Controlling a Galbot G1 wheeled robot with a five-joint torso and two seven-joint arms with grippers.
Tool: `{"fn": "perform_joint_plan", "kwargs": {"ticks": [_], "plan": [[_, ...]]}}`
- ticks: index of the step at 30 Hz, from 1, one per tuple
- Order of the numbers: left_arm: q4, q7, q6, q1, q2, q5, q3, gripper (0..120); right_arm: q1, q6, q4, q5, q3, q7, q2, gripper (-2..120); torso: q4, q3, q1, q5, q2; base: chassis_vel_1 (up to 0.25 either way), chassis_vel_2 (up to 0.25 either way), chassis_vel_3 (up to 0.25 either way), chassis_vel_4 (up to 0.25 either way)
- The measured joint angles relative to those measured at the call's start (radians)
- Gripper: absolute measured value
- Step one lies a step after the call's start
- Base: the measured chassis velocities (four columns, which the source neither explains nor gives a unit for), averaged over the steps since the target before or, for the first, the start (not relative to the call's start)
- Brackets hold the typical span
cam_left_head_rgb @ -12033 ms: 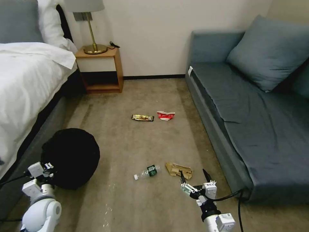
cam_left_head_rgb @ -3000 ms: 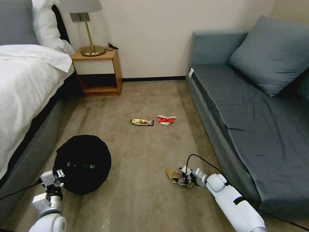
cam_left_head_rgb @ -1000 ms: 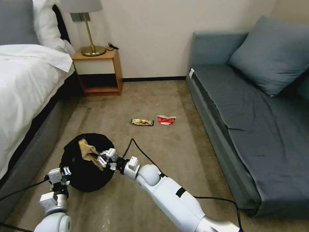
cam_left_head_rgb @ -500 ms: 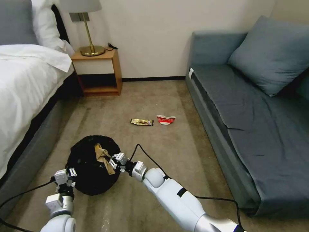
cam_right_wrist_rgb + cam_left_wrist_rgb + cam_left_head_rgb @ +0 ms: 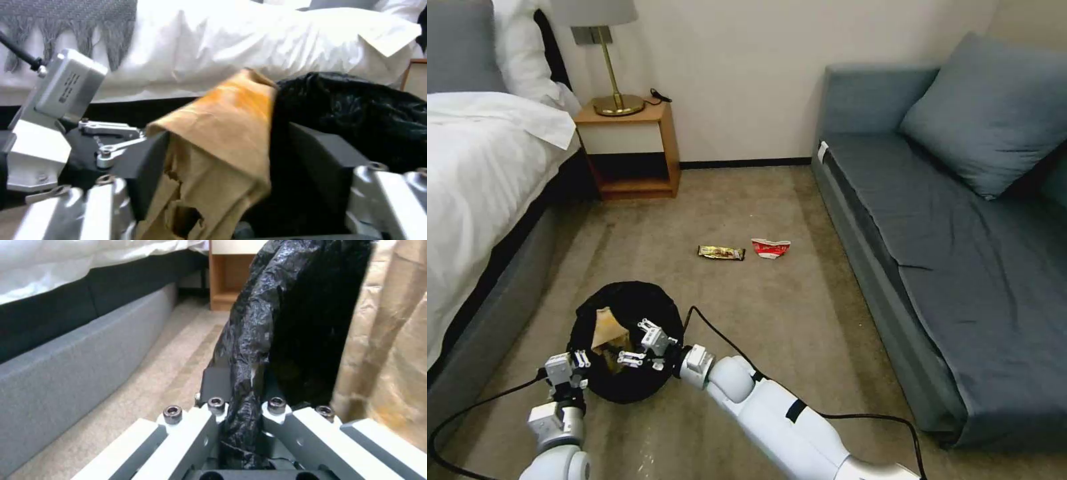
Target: Pick up the trash bin, then pick up the garbage on the floor and place it into the trash bin.
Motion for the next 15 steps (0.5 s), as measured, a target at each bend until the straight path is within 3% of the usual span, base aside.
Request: {"fn": "perform_joint_plan", "kwargs": {"ticks": [7, 15], "plan": [[0.0, -0.001, -0.001, 0.0, 0.0, -0.002, -0.002, 3, 0.002, 0.0, -0.001, -0.005, 0.012, 0.003, 0.0, 98, 0.0, 0.0, 0.0, 0.0, 0.0, 0.0, 0.0, 0.0, 0.0], [0.004, -0.004, -0.005, 0.002, 0.007, -0.007, -0.005, 3, 0.015, 0.024, -0.017, -0.1, 0.029, 0.009, 0.0, 100, 0.0, 0.0, 0.0, 0.0, 0.0, 0.0, 0.0, 0.0, 0.0]]}}
